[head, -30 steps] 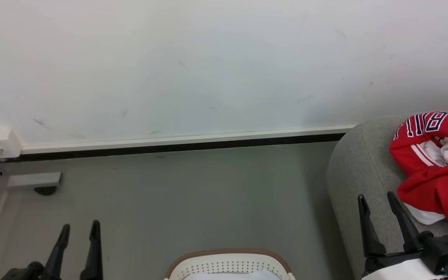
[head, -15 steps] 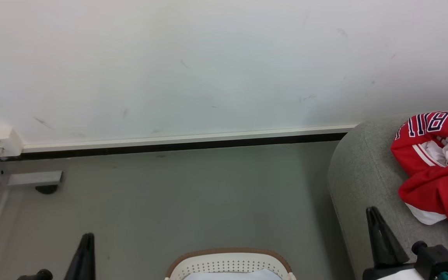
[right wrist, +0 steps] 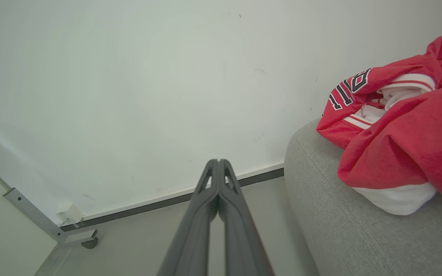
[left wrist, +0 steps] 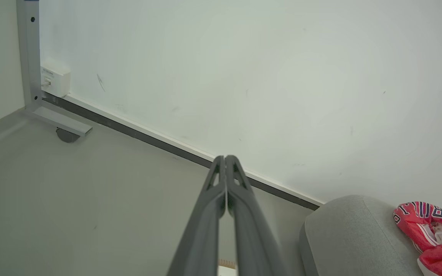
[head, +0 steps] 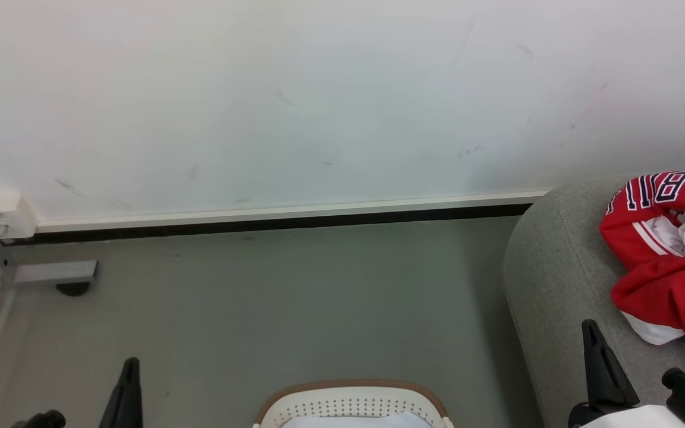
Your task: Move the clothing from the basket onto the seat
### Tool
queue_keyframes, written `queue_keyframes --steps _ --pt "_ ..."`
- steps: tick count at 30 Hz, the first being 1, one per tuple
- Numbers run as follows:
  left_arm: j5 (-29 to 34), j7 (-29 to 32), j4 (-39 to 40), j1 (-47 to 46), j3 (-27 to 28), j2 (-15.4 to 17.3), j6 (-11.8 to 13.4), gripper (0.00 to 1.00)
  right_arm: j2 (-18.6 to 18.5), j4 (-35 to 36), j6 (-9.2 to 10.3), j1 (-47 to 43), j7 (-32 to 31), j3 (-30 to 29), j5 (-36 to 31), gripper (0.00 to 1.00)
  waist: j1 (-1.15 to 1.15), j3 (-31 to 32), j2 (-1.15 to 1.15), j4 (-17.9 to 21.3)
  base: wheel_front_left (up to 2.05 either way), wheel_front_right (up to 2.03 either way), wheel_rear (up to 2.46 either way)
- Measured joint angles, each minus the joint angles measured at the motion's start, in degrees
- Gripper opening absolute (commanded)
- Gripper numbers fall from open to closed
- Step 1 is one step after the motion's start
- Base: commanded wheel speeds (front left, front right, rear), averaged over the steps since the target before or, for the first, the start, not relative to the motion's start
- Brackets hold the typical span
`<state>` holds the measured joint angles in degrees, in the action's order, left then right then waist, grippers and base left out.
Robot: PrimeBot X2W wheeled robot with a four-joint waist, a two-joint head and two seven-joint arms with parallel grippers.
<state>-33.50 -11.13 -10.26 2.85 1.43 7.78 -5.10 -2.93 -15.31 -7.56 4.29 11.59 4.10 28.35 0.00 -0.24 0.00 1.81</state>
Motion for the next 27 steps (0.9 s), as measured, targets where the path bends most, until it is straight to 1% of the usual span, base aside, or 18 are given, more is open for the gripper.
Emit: queue_keyframes --steps 16,27 --pt "-12.39 3.6 -0.2 -1.78 1.05 -1.15 0.0 0.0 -0.49 0.13 0.0 0.2 -3.38 -1.44 14.5 0.0 0.0 0.04 0.0 -0.26 0.0 0.0 0.0" --pt "-20.08 6.04 -0.42 -2.92 1.68 -1.7 0.0 0.0 -0.75 0.26 0.0 0.32 -5.22 -2.43 22.8 0.0 0.0 0.07 0.0 -0.43 0.0 0.0 0.0"
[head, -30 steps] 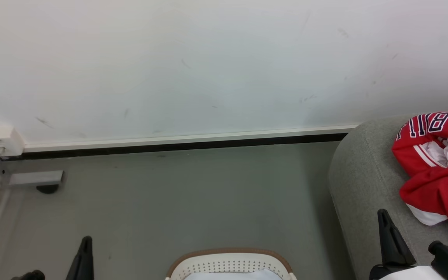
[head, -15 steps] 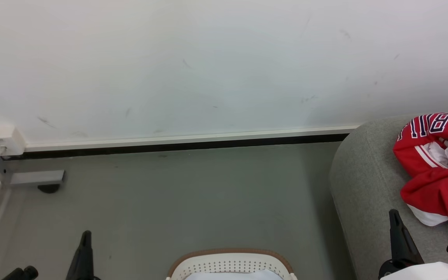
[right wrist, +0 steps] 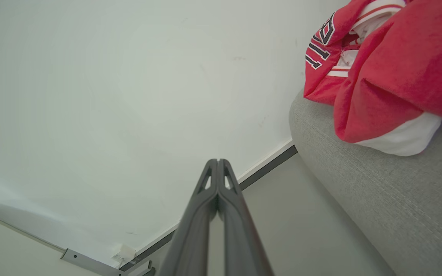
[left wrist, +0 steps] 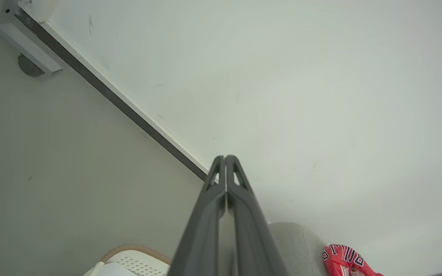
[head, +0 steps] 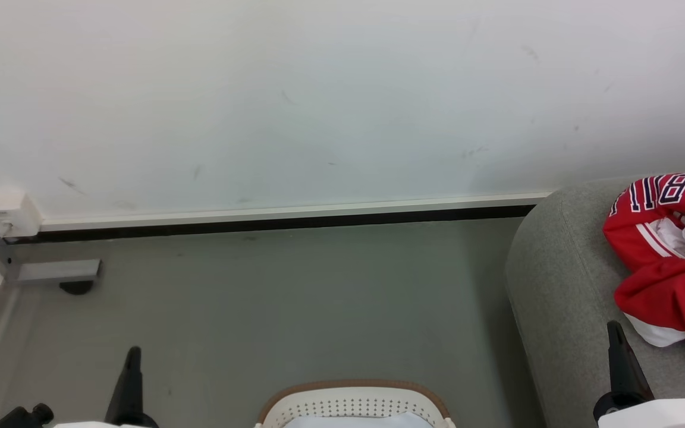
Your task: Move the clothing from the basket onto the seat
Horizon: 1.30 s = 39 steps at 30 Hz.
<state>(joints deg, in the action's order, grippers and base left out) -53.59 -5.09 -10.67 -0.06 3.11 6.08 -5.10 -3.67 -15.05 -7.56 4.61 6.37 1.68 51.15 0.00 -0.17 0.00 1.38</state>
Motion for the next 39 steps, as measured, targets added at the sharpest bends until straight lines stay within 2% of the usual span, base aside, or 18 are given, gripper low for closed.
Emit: queue_keyframes --steps 39 --pt "-20.82 6.28 -0.8 -3.31 1.87 -1.77 -0.18 0.0 -1.21 0.25 0.0 1.07 -5.32 -2.19 24.37 0.0 0.0 0.1 0.0 -0.62 0.0 0.0 0.0"
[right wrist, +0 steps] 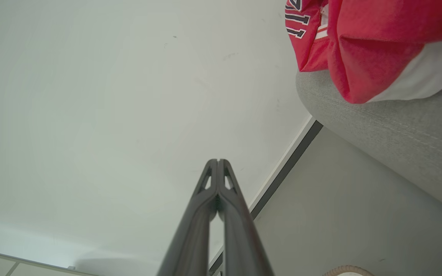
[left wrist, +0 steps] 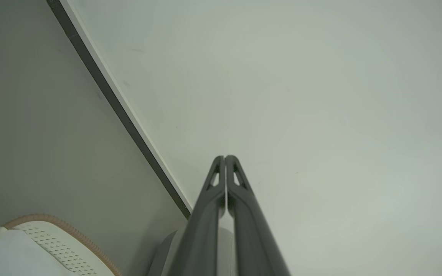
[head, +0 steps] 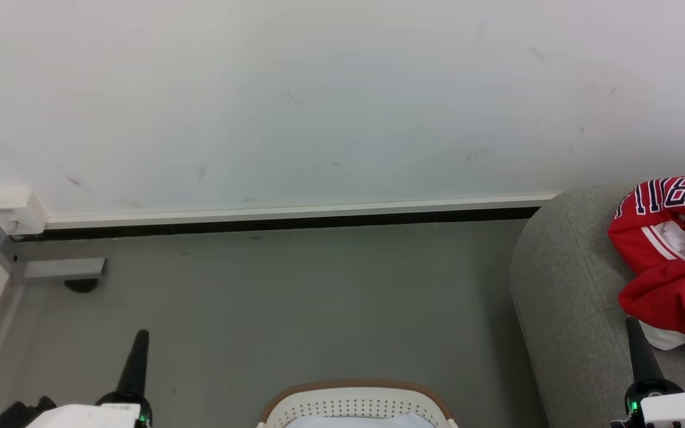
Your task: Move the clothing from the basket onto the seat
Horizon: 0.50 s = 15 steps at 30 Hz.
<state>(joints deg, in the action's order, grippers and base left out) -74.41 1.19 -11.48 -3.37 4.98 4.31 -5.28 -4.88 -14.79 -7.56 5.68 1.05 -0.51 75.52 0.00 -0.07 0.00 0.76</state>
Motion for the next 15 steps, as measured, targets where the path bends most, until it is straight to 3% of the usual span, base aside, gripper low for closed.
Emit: queue_keyframes --steps 15 --pt "-6.37 1.85 -0.36 -0.97 0.52 -0.49 -0.07 0.0 -0.31 0.12 0.0 0.1 -1.53 -0.6 7.3 0.0 0.0 0.04 0.0 -0.24 0.0 0.0 0.0"
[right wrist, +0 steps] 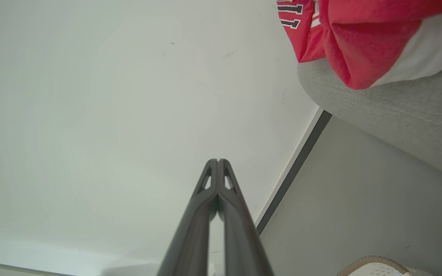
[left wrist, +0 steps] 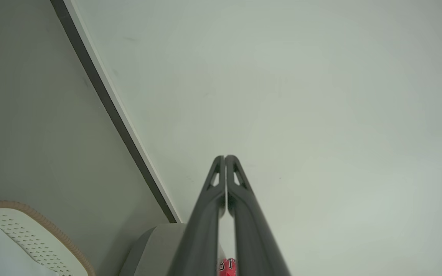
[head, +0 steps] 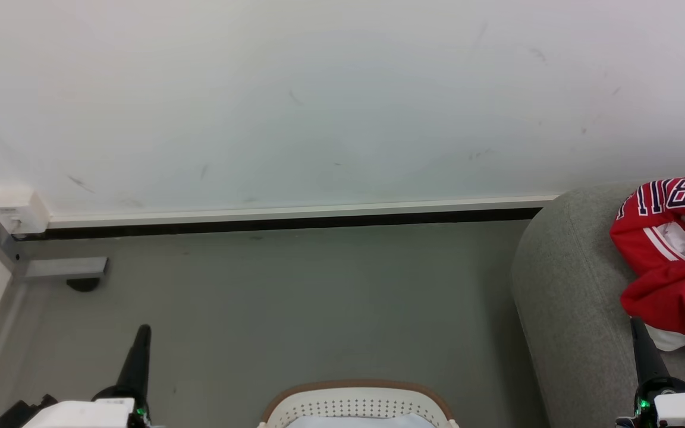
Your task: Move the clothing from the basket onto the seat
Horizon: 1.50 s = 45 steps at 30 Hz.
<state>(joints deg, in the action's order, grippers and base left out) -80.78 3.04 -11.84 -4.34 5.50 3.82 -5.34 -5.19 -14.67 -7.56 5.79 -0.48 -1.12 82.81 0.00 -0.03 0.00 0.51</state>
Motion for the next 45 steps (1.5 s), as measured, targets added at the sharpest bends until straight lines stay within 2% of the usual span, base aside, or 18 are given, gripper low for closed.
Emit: queue_keyframes --steps 32,45 --pt "-11.15 3.49 -0.46 -1.7 1.08 -1.02 -0.19 0.0 -0.68 0.21 0.01 0.62 -2.52 -1.02 13.26 0.0 0.0 0.08 0.0 -0.51 0.0 0.0 0.0" --pt "-11.18 3.49 -0.47 -1.72 1.09 -1.03 -0.2 0.0 -0.76 0.23 0.01 0.63 -2.53 -0.97 13.48 0.0 0.0 0.08 0.0 -0.51 0.0 0.0 0.0"
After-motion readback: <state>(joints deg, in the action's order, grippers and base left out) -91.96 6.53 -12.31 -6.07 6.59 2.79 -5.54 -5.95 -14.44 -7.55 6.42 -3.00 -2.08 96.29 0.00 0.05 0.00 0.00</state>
